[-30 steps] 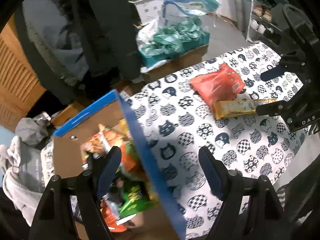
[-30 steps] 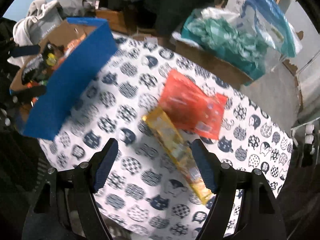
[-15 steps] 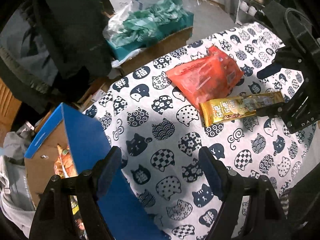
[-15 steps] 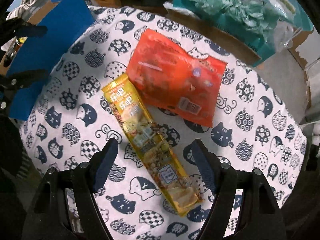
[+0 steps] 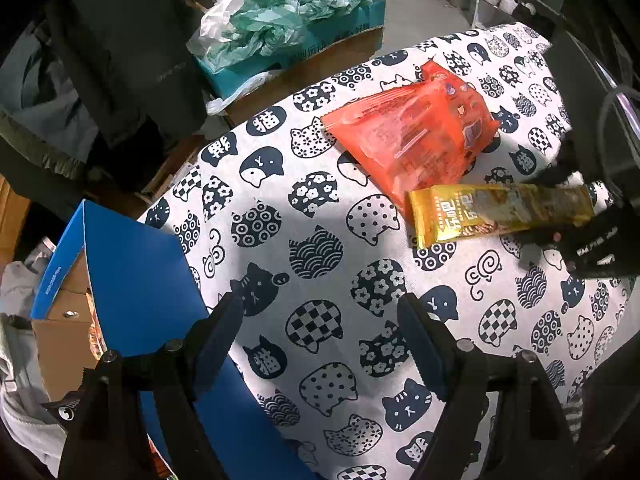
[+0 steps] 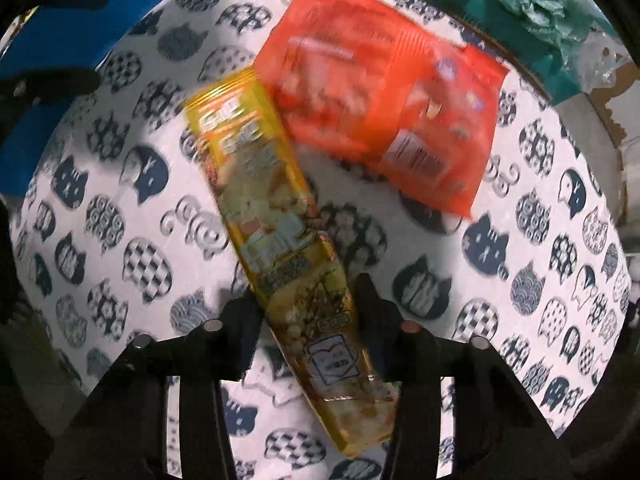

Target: Organize snacks

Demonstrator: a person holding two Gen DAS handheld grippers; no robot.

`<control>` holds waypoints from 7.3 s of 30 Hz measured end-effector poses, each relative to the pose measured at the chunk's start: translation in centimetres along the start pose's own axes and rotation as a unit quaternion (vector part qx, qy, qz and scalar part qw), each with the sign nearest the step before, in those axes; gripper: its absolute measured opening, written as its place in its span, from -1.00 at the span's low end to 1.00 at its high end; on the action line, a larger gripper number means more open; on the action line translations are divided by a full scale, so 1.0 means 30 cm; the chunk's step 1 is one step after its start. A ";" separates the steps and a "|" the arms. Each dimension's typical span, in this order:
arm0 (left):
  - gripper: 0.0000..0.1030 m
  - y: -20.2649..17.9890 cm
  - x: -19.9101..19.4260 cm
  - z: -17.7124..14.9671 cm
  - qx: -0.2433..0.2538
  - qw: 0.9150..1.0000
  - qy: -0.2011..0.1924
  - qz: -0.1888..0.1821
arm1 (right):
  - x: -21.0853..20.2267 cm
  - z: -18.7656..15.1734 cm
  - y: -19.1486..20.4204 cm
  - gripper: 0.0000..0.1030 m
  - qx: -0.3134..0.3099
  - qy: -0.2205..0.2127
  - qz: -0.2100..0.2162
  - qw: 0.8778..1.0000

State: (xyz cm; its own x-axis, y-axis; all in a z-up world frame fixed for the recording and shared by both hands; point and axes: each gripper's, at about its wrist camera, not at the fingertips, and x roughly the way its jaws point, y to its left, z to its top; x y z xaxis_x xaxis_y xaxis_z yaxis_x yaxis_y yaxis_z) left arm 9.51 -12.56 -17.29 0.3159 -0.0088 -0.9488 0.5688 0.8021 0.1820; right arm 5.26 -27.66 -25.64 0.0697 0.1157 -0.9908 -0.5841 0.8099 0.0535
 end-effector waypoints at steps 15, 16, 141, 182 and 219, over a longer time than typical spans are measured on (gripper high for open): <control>0.57 -0.130 -0.058 0.117 0.038 0.998 -0.037 -0.015 | -0.104 -0.357 -0.166 -0.41 0.180 0.002 -0.028 0.983; 0.57 -0.140 -0.058 0.132 0.041 0.998 -0.040 -0.017 | -0.116 -0.376 -0.193 -0.41 0.197 -0.006 -0.030 0.980; -0.60 0.607 -0.444 -0.441 -0.212 0.971 -0.104 0.021 | -0.659 0.440 0.417 -0.42 0.064 -0.224 0.040 0.972; 0.65 0.726 -0.506 -0.660 -0.295 0.947 -0.120 0.046 | -0.596 0.635 0.697 0.41 0.038 -0.197 0.067 0.977; 0.95 0.384 -0.811 -0.639 -0.264 0.937 -0.187 0.133 | -0.838 0.262 0.573 0.50 0.054 -0.300 0.038 0.952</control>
State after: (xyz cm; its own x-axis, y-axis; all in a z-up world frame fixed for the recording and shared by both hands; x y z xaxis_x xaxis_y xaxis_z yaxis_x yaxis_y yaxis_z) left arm -6.18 8.35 2.94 0.6940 0.1037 -0.7125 0.0085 0.9883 0.1521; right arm -0.19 -12.12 1.17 0.4989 0.4573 -0.7362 -0.5217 0.8368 0.1661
